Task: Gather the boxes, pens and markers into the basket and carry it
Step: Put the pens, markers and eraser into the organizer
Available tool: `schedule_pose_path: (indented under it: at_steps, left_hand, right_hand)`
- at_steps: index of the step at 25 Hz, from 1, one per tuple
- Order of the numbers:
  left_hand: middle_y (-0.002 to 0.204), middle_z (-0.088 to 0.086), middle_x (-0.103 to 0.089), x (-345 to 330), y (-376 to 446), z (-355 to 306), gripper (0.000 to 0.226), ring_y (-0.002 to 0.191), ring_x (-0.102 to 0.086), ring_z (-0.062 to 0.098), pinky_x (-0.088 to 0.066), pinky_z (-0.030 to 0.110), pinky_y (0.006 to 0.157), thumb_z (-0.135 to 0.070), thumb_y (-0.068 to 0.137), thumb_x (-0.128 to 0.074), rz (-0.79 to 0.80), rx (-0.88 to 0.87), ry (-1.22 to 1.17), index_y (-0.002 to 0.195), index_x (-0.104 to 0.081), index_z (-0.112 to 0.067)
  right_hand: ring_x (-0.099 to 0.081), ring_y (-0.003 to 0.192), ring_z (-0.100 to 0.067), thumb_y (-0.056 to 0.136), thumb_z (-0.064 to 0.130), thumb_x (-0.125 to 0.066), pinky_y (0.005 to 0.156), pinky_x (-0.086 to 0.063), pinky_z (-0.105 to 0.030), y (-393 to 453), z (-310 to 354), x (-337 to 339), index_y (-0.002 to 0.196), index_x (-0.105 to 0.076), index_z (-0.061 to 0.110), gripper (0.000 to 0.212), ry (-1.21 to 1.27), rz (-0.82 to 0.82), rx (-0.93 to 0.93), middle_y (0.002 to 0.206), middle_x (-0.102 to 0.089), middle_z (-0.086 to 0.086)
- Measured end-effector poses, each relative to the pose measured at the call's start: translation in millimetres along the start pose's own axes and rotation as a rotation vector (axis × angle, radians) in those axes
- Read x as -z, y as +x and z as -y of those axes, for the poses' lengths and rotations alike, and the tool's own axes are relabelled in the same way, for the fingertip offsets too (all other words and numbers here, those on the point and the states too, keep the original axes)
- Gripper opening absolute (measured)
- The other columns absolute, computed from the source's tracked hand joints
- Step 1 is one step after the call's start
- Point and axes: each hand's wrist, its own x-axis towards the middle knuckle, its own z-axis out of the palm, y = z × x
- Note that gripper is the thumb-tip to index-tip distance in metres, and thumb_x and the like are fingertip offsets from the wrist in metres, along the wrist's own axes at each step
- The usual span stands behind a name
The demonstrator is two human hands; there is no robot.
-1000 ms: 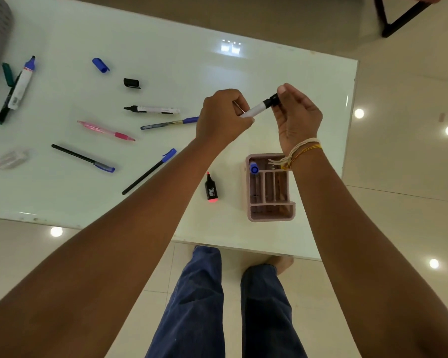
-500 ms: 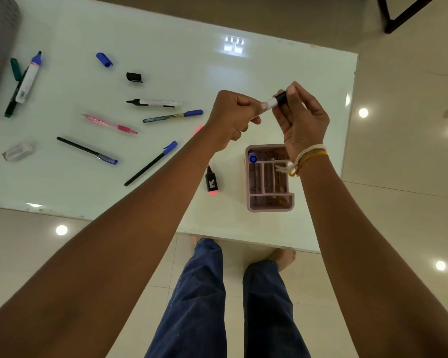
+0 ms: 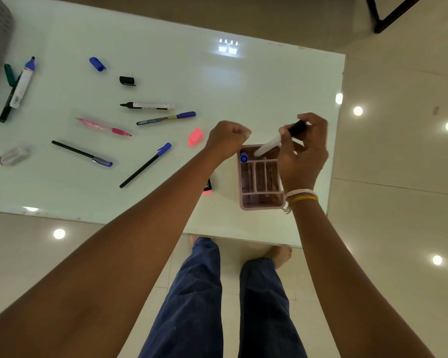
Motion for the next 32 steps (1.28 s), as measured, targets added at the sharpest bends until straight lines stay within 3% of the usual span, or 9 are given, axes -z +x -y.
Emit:
schedule_pose_path:
  at_steps: [4,7,11,15,19,21,24,28,32]
  left_hand:
    - [0.118,0.007,-0.066,-6.0,-8.7,15.7,0.025,0.104,-0.062,0.024,-0.057,0.037,0.073,-0.024,0.095,-0.056,0.027,0.131,-0.059,0.115,-0.066,-0.013]
    - [0.118,0.008,-0.065,-3.5,-15.5,18.0,0.028,0.101,-0.066,0.027,-0.059,0.039,0.078,-0.029,0.097,-0.052,0.041,0.169,-0.093,0.12,-0.063,-0.018]
    - [0.128,0.009,-0.056,-0.7,-28.8,17.8,0.033,0.094,-0.068,0.035,-0.058,0.05,0.081,-0.023,0.099,-0.041,0.092,0.351,-0.242,0.129,-0.055,-0.018]
    - [0.125,0.01,-0.056,-1.5,-42.4,25.5,0.035,0.086,-0.071,0.039,-0.06,0.052,0.071,-0.016,0.091,-0.049,0.288,0.395,-0.257,0.126,-0.052,-0.02]
    - [0.126,0.011,-0.059,0.1,-37.2,25.1,0.055,0.09,-0.069,0.035,-0.058,0.05,0.08,-0.01,0.089,-0.051,0.209,0.32,-0.235,0.141,-0.039,-0.024]
    - [0.125,0.011,-0.06,7.8,-28.6,20.9,0.061,0.096,-0.067,0.032,-0.056,0.049,0.085,-0.01,0.091,-0.052,0.151,0.287,-0.234,0.147,-0.032,-0.025]
    - [0.12,0.009,-0.063,21.1,-11.5,10.5,0.056,0.102,-0.064,0.028,-0.055,0.047,0.089,-0.005,0.09,-0.05,0.074,0.205,-0.263,0.143,-0.04,-0.023]
    - [0.128,0.008,-0.059,42.0,10.4,3.9,0.052,0.11,-0.06,0.024,-0.054,0.041,0.084,-0.003,0.092,-0.049,0.018,0.135,-0.29,0.141,-0.043,-0.02]
    - [0.117,0.01,-0.065,66.6,7.3,35.1,0.042,0.091,-0.064,0.021,-0.055,0.033,0.066,-0.003,0.088,-0.047,-0.173,0.146,-0.281,0.127,-0.058,-0.016]
  right_hand:
    - [-0.067,0.077,0.0,0.088,0.022,-0.067,0.075,-0.056,-0.015,-12.4,-9.9,-7.7,0.089,-0.07,0.019,0.004,-0.118,0.252,-0.039,0.082,-0.069,0.014]
    - [-0.066,0.069,0.002,0.09,0.034,-0.063,0.07,-0.052,-0.01,-11.2,-11.5,1.2,0.079,-0.074,0.021,0.02,0.001,0.201,-0.22,0.071,-0.071,0.014]
    - [-0.067,0.102,-0.02,0.1,0.029,-0.044,0.097,-0.051,-0.039,-9.6,-21.5,19.2,0.103,-0.073,0.016,0.032,-0.024,0.046,-0.485,0.102,-0.073,-0.004]
    - [-0.059,0.115,-0.035,0.095,0.024,-0.036,0.104,-0.044,-0.052,-12.0,-32.3,21.1,0.116,-0.064,0.02,0.035,-0.203,0.384,-0.859,0.122,-0.064,-0.009]
    - [-0.059,0.096,-0.032,0.09,0.023,-0.037,0.089,-0.049,-0.043,-4.8,-21.2,2.9,0.074,-0.057,0.028,0.026,-0.203,0.411,-0.836,0.09,-0.064,-0.003]
    - [-0.051,0.086,-0.027,0.09,0.02,-0.038,0.077,-0.042,-0.036,8.7,-10.9,-11.1,0.067,-0.052,0.027,0.027,-0.216,0.407,-0.821,0.074,-0.053,0.003]
    - [-0.058,0.097,-0.031,0.09,0.018,-0.038,0.086,-0.049,-0.039,35.6,1.8,-37.5,0.093,-0.067,0.018,0.029,-0.268,0.439,-0.772,0.092,-0.064,-0.005]
    - [-0.056,0.122,-0.034,0.097,0.016,-0.034,0.102,-0.049,-0.044,64.7,3.9,-69.2,0.129,-0.056,0.006,0.041,-0.274,0.484,-0.726,0.133,-0.058,-0.017]
    - [-0.053,0.124,-0.038,0.1,0.008,-0.032,0.102,-0.047,-0.045,40.8,-1.9,-70.8,0.124,-0.055,-0.001,0.034,-0.226,0.259,-0.808,0.134,-0.053,-0.026]
